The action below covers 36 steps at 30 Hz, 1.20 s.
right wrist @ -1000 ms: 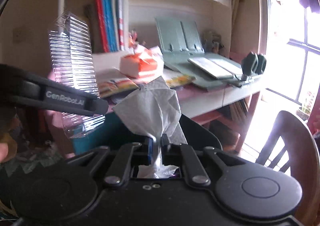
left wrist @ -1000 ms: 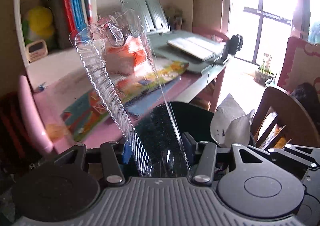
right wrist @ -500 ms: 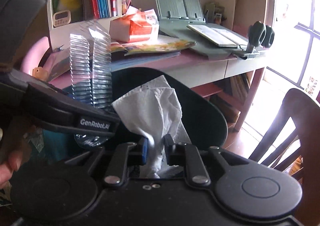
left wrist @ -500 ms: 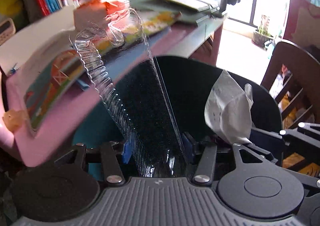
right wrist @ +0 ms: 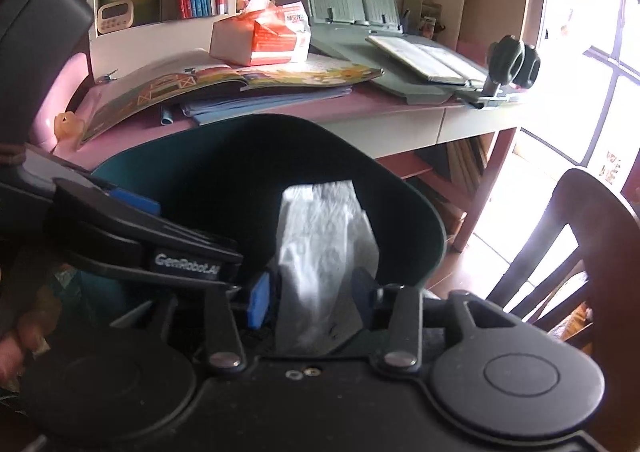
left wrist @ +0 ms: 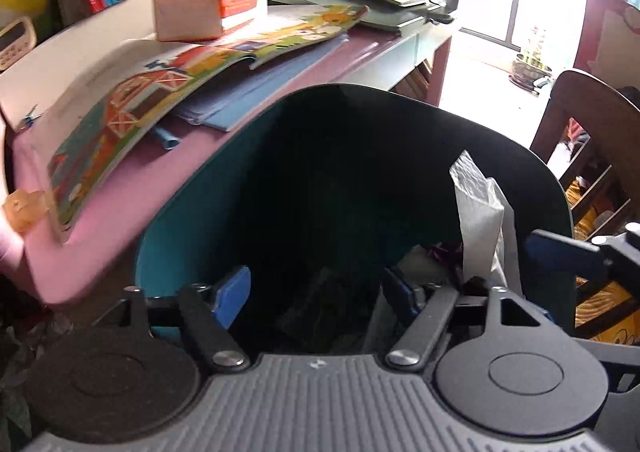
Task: Collect trash
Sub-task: 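Open the left tool over the teal bin while right tool opens to drop the tissue, then move both open tools back down to the trash pile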
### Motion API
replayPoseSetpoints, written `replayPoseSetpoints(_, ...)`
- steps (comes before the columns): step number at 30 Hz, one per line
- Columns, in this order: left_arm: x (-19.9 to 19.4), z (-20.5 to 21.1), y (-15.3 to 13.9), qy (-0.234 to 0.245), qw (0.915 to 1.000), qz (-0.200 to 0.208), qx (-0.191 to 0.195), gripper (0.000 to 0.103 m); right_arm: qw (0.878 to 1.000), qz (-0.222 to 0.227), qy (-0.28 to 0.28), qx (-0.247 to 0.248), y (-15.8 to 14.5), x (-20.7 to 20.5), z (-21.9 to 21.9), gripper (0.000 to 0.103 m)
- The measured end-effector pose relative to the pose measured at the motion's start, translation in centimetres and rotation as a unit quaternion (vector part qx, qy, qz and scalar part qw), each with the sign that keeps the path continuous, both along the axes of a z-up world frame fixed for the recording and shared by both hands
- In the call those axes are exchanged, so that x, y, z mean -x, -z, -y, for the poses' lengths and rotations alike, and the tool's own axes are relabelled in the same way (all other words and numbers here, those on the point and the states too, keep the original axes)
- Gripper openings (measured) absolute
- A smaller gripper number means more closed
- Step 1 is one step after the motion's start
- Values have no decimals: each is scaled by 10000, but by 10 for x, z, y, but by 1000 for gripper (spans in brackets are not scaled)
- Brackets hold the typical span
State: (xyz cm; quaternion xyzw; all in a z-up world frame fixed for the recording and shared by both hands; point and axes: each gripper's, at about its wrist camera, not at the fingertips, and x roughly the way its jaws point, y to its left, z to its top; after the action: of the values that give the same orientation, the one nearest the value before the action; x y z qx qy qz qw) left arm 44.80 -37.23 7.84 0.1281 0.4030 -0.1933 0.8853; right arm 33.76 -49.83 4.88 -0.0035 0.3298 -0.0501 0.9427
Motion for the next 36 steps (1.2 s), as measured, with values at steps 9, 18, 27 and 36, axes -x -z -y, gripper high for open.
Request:
replayPoseSetpoints(9, 24, -21, -21, -55, 9995, 102, 281, 81, 9997, 234, -38, -83, -20, 25, -3, 59)
replayPoseSetpoints(18, 68, -54, -52, -50, 9978, 309, 593, 82, 9986, 458, -260, 45, -47, 61, -23, 64)
replayPoseSetpoints(27, 121, -119, -74, -309, 9942, 556, 873, 85, 9947, 658, -778, 94, -68, 98, -66, 65)
replayPoseSetpoints(36, 169, -205, -76, -726, 9903, 741, 926, 86, 9855, 723, -1537, -23, -71, 124, -136, 65)
